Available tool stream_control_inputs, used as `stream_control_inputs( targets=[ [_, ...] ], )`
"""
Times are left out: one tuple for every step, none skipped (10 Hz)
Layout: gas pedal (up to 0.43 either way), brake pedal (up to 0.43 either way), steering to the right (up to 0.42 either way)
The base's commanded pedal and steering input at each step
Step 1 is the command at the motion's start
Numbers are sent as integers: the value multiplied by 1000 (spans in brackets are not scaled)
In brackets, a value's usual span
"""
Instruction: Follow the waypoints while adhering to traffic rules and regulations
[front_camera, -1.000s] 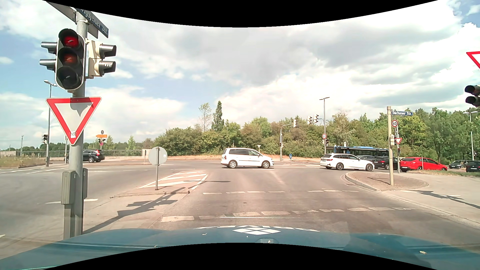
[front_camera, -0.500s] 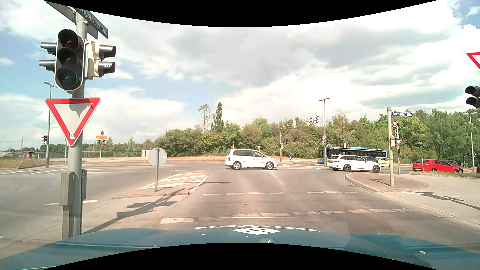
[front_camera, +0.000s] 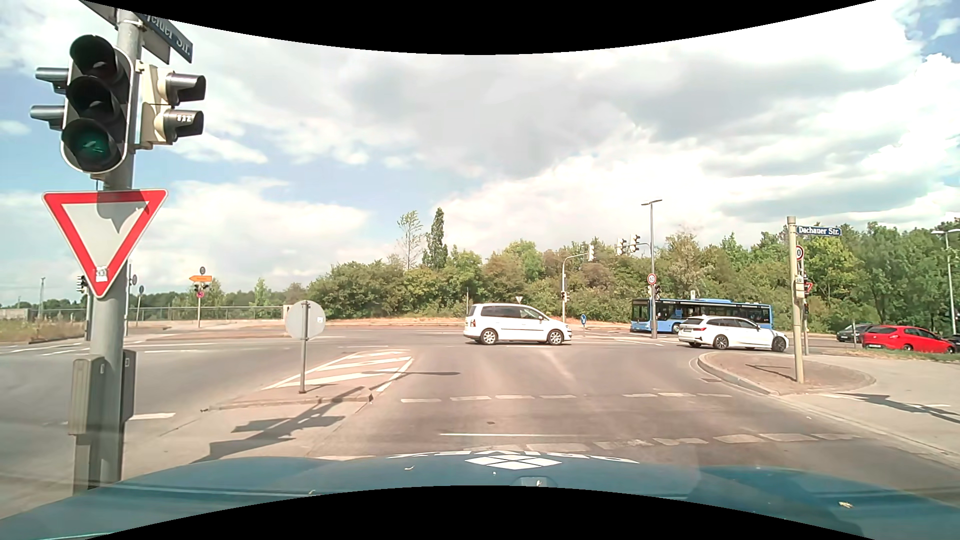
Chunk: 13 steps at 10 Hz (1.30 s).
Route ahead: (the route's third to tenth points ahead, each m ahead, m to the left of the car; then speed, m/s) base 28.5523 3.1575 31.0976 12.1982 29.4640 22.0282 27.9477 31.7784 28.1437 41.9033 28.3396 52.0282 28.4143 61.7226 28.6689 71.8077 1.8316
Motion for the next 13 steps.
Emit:
stream_control_inputs(
  targets=[
    [598,0,9],
    [598,0,6],
    [591,0,4],
    [591,0,2],
    [551,0,0],
    [551,0,-2],
    [551,0,-4],
    [539,0,-4],
    [531,0,-4],
    [520,0,-4],
    [500,0,-5],
    [469,0,-7],
    [449,0,-11]
  ],
)
